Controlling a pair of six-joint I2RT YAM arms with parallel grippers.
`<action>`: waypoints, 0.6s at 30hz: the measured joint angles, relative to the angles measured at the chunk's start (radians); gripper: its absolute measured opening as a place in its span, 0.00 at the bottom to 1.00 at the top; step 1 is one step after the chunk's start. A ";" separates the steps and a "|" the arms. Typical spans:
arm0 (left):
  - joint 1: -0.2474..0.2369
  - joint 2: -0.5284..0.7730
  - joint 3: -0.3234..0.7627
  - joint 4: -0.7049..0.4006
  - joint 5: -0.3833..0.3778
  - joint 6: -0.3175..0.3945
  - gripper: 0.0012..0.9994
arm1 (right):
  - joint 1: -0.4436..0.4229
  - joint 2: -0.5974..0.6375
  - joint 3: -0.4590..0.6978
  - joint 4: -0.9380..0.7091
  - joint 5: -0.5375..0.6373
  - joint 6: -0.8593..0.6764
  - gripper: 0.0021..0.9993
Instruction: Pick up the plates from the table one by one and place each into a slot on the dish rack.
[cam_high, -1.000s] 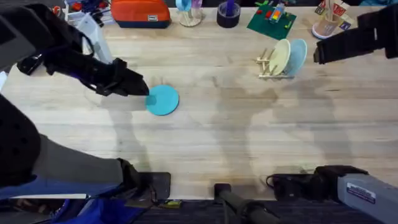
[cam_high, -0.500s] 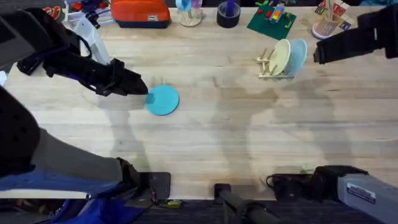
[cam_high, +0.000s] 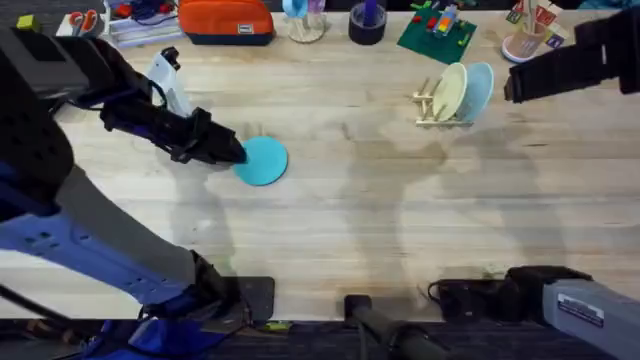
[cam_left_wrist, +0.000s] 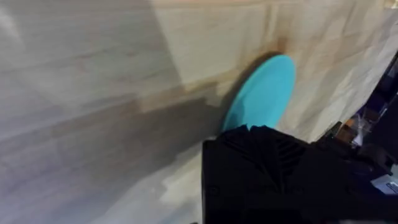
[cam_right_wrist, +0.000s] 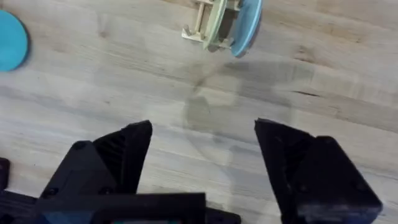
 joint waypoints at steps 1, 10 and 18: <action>0.000 0.010 0.000 0.008 0.000 -0.002 0.04 | 0.000 0.000 0.000 0.000 0.000 0.000 1.00; 0.001 0.025 0.000 0.027 -0.003 -0.072 0.04 | 0.000 0.000 0.000 0.000 0.000 0.000 1.00; 0.001 0.025 0.000 0.037 -0.004 -0.100 0.04 | 0.000 0.000 0.000 0.000 0.000 0.000 1.00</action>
